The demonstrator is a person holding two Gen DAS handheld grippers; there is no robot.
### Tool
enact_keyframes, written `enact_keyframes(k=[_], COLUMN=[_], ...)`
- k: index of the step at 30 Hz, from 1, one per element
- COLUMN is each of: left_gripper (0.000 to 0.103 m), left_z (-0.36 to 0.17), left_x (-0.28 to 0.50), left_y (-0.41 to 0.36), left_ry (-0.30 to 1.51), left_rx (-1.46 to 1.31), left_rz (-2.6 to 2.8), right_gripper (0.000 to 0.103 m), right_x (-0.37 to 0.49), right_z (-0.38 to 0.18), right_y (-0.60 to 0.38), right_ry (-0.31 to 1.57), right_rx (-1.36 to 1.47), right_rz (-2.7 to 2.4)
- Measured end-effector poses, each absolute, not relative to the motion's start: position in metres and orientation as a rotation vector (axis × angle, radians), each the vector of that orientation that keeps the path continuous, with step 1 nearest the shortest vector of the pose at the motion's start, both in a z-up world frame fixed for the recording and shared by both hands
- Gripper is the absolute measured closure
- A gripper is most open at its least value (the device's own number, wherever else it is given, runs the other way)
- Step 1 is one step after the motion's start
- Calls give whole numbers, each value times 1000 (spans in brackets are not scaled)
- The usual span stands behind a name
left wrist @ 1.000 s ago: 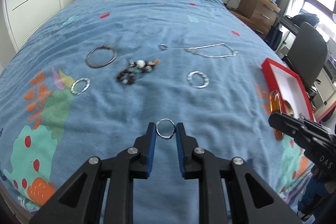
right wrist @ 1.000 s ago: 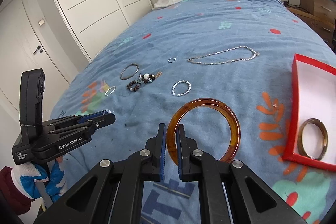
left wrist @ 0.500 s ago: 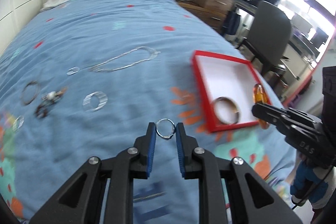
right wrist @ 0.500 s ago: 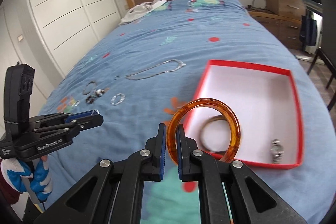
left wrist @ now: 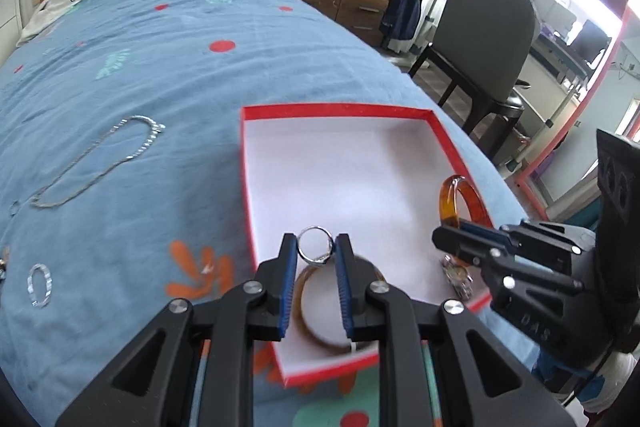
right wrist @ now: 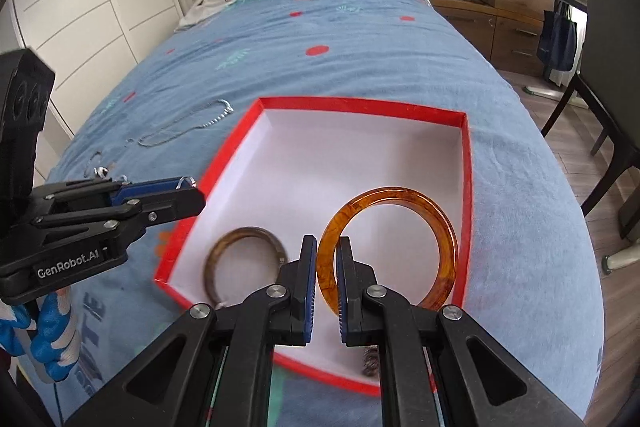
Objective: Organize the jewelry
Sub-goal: 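Carry the silver ring and amber bangle with both tools over the red box, then open both tools to drop the ring and amber bangle into the box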
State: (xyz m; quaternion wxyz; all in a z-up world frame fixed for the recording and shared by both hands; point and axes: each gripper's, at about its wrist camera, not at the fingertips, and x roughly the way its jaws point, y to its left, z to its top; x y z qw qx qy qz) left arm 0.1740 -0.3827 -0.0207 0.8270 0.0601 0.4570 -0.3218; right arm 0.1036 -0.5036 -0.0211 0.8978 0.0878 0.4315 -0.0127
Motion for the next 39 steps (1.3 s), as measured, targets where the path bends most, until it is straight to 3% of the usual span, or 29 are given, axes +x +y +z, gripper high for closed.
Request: enact_keyframes(k=[11, 32, 39], left_gripper=[85, 84, 72], left_z=[-61, -69, -61], left_x=[200, 204, 196], left_y=[-408, -423, -418], left_ry=[1034, 1034, 1038], left_rx=[152, 216, 234], left_rz=[-665, -642, -664], right_gripper=[93, 89, 82], right_x=[123, 124, 114], right_z=[-50, -53, -45], right_y=[-509, -504, -505], right_ry=[985, 1043, 1034], right_rx=[117, 67, 86], right_rz=[30, 51, 27])
